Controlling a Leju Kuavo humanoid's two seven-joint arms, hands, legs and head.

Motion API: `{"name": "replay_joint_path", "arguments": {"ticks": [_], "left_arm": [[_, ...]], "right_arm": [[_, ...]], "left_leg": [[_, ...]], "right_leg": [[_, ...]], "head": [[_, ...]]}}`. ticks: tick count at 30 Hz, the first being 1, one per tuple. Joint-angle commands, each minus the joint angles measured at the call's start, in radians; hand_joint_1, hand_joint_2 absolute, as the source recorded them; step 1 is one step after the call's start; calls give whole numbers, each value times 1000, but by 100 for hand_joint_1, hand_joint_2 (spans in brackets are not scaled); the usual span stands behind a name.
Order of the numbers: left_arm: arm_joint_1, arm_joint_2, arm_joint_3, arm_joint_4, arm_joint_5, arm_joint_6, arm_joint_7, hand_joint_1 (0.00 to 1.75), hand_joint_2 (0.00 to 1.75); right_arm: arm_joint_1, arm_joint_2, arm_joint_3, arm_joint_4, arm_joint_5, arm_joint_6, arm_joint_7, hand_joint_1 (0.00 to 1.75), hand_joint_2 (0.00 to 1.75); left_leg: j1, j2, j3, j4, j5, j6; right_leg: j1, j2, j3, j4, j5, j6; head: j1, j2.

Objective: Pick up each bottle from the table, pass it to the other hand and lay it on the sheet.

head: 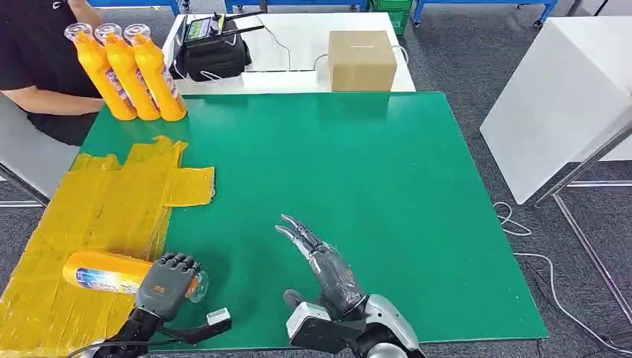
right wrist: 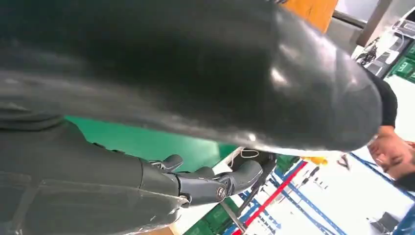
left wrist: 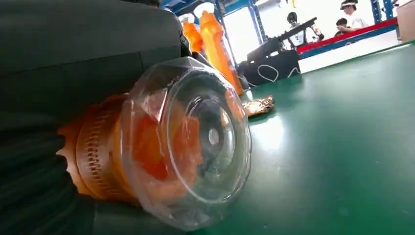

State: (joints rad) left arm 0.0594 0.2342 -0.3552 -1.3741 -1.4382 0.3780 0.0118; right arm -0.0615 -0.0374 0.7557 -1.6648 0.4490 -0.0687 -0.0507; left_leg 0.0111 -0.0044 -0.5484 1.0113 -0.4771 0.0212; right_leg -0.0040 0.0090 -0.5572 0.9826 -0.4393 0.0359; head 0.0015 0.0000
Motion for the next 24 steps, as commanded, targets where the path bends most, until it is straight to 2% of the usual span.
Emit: {"name": "replay_joint_path", "arguments": {"ticks": [1,5,7,12,14,16,17,19,21,24], "left_arm": [[-29,10,-56,107,1,-17,25,0,0],[-26,11,-60,103,-11,13,39,0,0],[-19,1,-47,94,-43,96,63,0,0],[28,-12,-11,45,8,278,17,0,0],[56,-28,26,-17,67,320,-51,0,0],[119,-192,264,-142,209,320,-385,0,0],[124,-224,308,-150,236,320,-441,0,0],[124,-224,308,-150,236,320,-441,0,0],[112,-283,396,-116,336,320,-581,0,0],[105,-284,417,-84,422,320,-596,0,0]], "right_arm": [[-38,-9,4,28,-4,8,8,0,0],[-38,-13,5,22,-7,13,9,0,0],[-45,-13,10,21,-12,16,13,0,0],[-38,-30,15,41,-22,11,1,0,0],[-37,-35,19,44,-32,3,-10,0,0],[-40,-47,31,45,-40,-7,-17,0,0],[-40,-48,32,45,-42,-10,-18,0,0],[-40,-48,32,45,-42,-10,-18,0,0],[-41,-53,39,45,-50,-17,-31,0,0],[-33,-63,39,44,-49,-22,-29,0,0]], "left_leg": [[0,1,2,-1,0,0],[-1,0,2,-1,0,0],[-1,1,3,-2,0,0],[0,1,3,-1,0,0],[0,2,4,-2,-1,0],[0,1,1,0,-1,0],[0,1,0,0,0,0],[0,2,1,0,-1,1],[-1,1,1,-1,0,0],[0,3,3,-2,0,0]], "right_leg": [[0,0,1,-1,0,0],[-1,0,2,-1,0,0],[-1,1,3,-1,0,0],[0,1,3,-1,0,0],[0,0,4,-2,0,0],[0,1,1,0,0,0],[0,1,0,0,0,0],[0,0,2,-1,0,0],[-1,0,1,-1,0,0],[0,1,3,-3,1,0]], "head": [[0,0],[0,0],[0,0],[0,0],[1,0],[0,0],[0,0],[0,0],[0,0],[1,0]]}}
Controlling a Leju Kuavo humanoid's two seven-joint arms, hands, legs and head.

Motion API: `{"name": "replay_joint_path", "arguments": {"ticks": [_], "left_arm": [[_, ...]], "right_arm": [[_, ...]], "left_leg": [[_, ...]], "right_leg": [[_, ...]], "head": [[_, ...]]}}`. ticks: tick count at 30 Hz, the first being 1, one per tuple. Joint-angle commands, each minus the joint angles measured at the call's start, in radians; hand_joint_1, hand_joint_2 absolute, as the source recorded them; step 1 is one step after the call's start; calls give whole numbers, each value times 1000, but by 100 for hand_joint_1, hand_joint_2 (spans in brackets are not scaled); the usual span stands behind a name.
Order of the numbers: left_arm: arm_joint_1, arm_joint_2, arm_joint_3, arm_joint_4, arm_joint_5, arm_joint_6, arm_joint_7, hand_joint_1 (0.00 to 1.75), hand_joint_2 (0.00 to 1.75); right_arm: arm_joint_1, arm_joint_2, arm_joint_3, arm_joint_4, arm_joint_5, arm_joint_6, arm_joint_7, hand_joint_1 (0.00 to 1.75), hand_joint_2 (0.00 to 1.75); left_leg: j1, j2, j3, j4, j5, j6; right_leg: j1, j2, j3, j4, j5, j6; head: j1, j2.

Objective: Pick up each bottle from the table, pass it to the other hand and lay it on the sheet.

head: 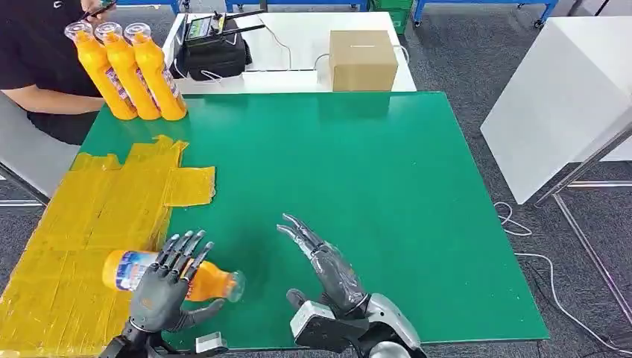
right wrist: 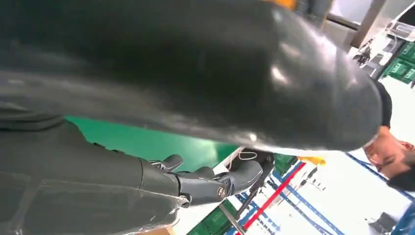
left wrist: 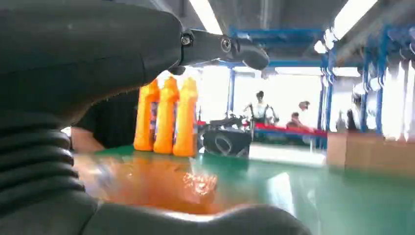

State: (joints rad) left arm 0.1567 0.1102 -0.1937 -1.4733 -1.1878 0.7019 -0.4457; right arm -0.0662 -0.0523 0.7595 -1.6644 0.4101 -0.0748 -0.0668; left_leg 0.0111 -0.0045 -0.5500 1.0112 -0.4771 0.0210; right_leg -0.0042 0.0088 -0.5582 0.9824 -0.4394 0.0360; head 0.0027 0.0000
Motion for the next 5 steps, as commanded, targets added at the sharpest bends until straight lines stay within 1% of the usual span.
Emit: {"name": "replay_joint_path", "arguments": {"ticks": [1,3,5], "left_arm": [[7,-157,255,20,193,-4,-137,0,0],[-1,-145,245,31,229,-4,-131,0,0],[-7,-147,248,31,264,-4,-137,0,0]], "right_arm": [[-26,-49,34,44,-8,-18,-14,0,0],[-27,-46,37,38,-2,-21,-10,0,0],[-32,-39,41,34,-2,-23,-10,0,0]], "left_leg": [[0,1,2,-1,0,0],[0,1,3,-1,0,0],[0,1,3,-2,0,0]], "right_leg": [[0,1,1,-1,1,0],[1,0,2,-2,0,-1],[0,0,2,-1,0,-1]], "head": [[-1,0],[-1,0],[-1,0]]}}
